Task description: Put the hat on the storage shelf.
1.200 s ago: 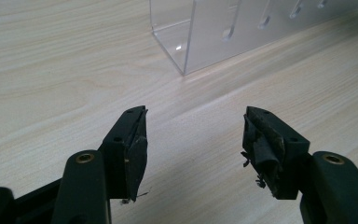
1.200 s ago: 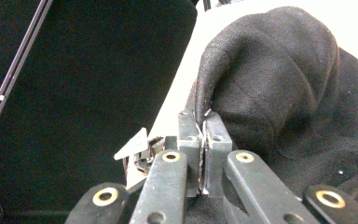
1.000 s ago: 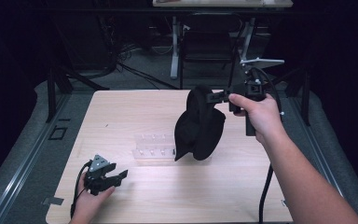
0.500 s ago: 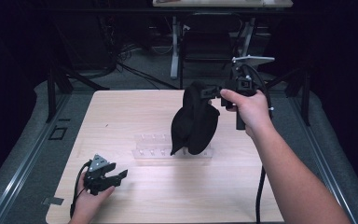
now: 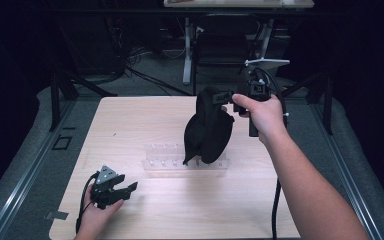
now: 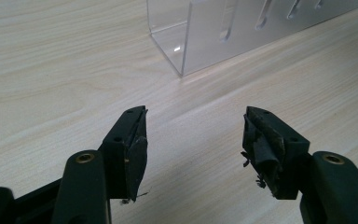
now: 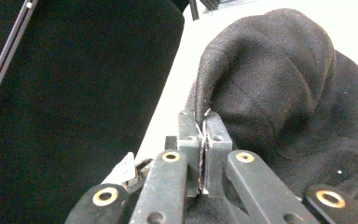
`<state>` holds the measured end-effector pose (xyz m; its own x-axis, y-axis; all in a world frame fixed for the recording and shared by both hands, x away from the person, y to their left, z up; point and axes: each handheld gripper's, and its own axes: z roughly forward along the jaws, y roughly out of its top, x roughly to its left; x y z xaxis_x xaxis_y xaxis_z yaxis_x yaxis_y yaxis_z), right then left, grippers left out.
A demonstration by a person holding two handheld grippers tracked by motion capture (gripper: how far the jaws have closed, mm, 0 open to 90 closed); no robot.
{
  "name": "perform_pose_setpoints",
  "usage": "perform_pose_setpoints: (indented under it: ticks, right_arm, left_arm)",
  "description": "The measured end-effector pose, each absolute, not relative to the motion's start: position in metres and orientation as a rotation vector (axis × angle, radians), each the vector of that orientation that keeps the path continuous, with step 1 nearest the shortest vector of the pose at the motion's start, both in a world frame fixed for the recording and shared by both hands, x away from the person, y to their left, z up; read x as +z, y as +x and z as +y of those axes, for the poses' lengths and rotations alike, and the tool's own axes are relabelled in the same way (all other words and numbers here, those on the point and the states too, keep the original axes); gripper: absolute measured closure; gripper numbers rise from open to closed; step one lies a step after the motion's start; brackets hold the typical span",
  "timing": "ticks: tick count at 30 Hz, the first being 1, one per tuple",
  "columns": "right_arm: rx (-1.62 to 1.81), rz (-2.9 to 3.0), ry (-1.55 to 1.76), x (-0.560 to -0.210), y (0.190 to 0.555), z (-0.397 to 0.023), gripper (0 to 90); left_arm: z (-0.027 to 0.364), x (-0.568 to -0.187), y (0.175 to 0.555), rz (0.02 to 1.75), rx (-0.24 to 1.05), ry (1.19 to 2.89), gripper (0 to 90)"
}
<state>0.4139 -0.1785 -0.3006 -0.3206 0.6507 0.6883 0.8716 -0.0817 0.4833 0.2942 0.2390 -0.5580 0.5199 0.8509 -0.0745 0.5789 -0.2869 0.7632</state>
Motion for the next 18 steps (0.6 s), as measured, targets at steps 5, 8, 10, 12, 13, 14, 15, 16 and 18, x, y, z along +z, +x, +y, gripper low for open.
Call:
perform_pose_setpoints:
  ticks: [5,8,10,12,13,14,15,16,18]
  right_arm:
    - [-1.353,-1.946,-1.645,-0.302,0.412,-0.174,88.0]
    - [-1.352,-1.952,-1.631,-0.302,0.41,-0.171,88.0]
    - [-1.354,-1.952,-1.624,-0.302,0.409,-0.169,88.0]
    - [-1.358,-1.944,-1.614,-0.303,0.409,-0.167,88.0]
    - [-1.363,-1.942,-1.612,-0.303,0.409,-0.166,87.9]
    - [-1.365,-1.936,-1.609,-0.303,0.409,-0.165,87.9]
    - [-1.363,-1.934,-1.603,-0.304,0.409,-0.164,87.8]
    - [-1.367,-1.928,-1.599,-0.305,0.409,-0.163,87.8]
    - [-1.375,-1.912,-1.594,-0.306,0.409,-0.16,87.9]
  left_arm:
    - [0.237,-0.558,0.294,1.163,0.448,1.995,40.3]
    - [0.236,-0.558,0.294,1.159,0.451,1.996,40.3]
    - [0.236,-0.557,0.294,1.154,0.452,2.002,40.3]
    - [0.235,-0.556,0.294,1.154,0.445,2.002,40.4]
    - [0.234,-0.557,0.293,1.15,0.449,1.998,40.5]
    - [0.234,-0.556,0.293,1.144,0.448,2.001,40.8]
    - [0.233,-0.556,0.293,1.143,0.446,1.989,40.9]
    - [0.232,-0.554,0.293,1.141,0.439,1.995,41.1]
    - [0.23,-0.552,0.293,1.127,0.451,1.981,41.8]
